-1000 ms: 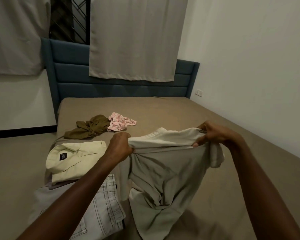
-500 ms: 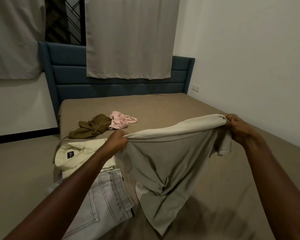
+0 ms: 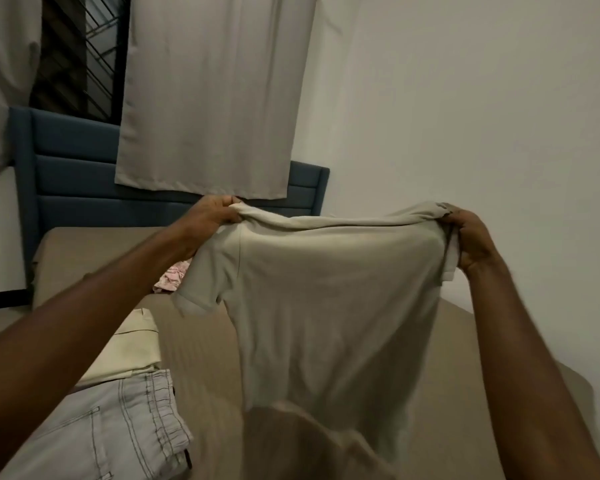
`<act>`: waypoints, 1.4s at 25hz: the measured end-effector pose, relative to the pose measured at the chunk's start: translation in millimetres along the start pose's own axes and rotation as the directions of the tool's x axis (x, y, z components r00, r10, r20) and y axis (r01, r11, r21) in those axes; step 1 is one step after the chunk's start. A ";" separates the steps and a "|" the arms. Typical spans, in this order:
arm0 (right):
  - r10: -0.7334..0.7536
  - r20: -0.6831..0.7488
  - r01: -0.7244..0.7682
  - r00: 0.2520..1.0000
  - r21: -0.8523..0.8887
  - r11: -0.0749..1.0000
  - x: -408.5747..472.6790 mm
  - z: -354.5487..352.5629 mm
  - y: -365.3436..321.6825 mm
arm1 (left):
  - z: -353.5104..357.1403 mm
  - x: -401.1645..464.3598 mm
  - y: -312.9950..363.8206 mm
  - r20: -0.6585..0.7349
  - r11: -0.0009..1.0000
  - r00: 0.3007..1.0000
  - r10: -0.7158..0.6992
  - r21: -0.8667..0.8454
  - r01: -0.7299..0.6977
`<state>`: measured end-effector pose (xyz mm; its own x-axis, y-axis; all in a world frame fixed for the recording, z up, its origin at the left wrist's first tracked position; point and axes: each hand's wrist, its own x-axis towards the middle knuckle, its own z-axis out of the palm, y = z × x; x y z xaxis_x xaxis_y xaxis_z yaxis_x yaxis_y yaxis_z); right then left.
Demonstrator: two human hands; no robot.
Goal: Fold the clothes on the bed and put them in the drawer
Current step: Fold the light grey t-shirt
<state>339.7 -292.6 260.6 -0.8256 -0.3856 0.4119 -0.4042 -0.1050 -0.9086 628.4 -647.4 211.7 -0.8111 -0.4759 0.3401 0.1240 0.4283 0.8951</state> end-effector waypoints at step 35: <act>0.766 0.032 -0.766 0.642 -0.019 0.643 -176.9 -38.5 398.5 | 336.9 -237.2 -320.1 -0.227 0.604 0.561 -0.796 -0.355 0.713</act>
<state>309.5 -230.9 -171.6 -0.8270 -0.3574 -0.4340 0.3653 0.2454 -0.8980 588.5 -412.8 -252.7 -0.4244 -0.7821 -0.4563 -0.3004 -0.3537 0.8858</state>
